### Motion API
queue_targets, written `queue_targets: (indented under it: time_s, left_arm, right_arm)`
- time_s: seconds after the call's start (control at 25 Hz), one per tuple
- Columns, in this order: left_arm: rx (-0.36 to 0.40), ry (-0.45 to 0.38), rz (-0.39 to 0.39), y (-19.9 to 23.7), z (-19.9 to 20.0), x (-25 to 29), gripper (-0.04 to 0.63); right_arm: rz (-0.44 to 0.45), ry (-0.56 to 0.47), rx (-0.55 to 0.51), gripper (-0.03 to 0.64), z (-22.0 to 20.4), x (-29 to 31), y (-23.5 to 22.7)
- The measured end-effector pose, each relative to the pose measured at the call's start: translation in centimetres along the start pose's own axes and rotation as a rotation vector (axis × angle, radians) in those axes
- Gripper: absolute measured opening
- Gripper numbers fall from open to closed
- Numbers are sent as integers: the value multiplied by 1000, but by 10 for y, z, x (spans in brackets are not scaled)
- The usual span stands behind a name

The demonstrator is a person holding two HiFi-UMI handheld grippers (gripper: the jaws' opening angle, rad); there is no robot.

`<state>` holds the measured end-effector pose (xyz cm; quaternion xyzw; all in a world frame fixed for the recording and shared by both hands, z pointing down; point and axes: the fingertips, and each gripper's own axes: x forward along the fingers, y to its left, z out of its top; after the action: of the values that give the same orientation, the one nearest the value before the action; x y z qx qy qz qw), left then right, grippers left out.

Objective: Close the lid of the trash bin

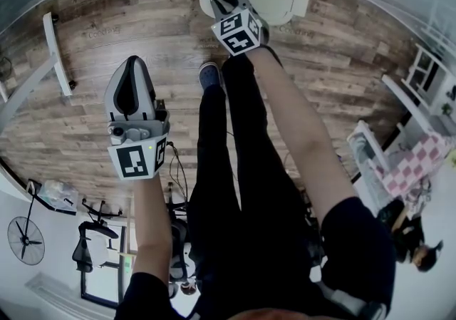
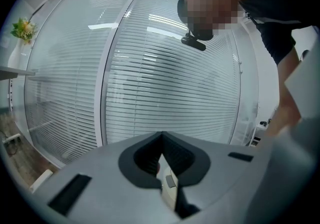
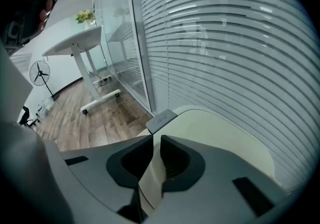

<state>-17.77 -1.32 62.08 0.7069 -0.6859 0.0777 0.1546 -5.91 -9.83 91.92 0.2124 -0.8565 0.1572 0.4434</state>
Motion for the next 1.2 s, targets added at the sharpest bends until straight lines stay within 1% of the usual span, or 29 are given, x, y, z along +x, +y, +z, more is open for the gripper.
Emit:
queue_targets:
  time_s: [0.08, 0.16, 0.28, 0.6, 0.68, 0.84, 0.92, 1.08, 1.2]
  left_arm:
    - [0, 0, 1, 1, 0, 2, 6]
    - [2, 4, -2, 0, -1, 4, 6]
    - [0, 4, -2, 1, -1, 6, 6]
    - [0, -3, 6, 2, 3, 3, 6]
    - [0, -7, 7, 1, 6, 0, 6]
    - [2, -15, 7, 0, 13, -6, 6]
    - [5, -22, 0, -2, 21, -10, 6]
    - [13, -26, -14, -6, 33, -19, 6]
    - [16, -36, -17, -7, 47, -30, 6]
  right_arm:
    - [-4, -6, 15, 37, 1, 0, -3]
    - [-2, -21, 36, 37, 1, 0, -3]
    - [-1, -28, 37, 37, 1, -1, -3]
    - [22, -14, 65, 37, 2, -1, -3]
    - [16, -7, 78, 37, -1, -4, -6]
    - [-38, -7, 163, 38, -16, -25, -22]
    - [-64, -21, 180, 37, -23, -45, -28]
    - [-125, -76, 210, 38, -27, -98, -39]
    - [-206, -137, 246, 37, -22, -148, -54]
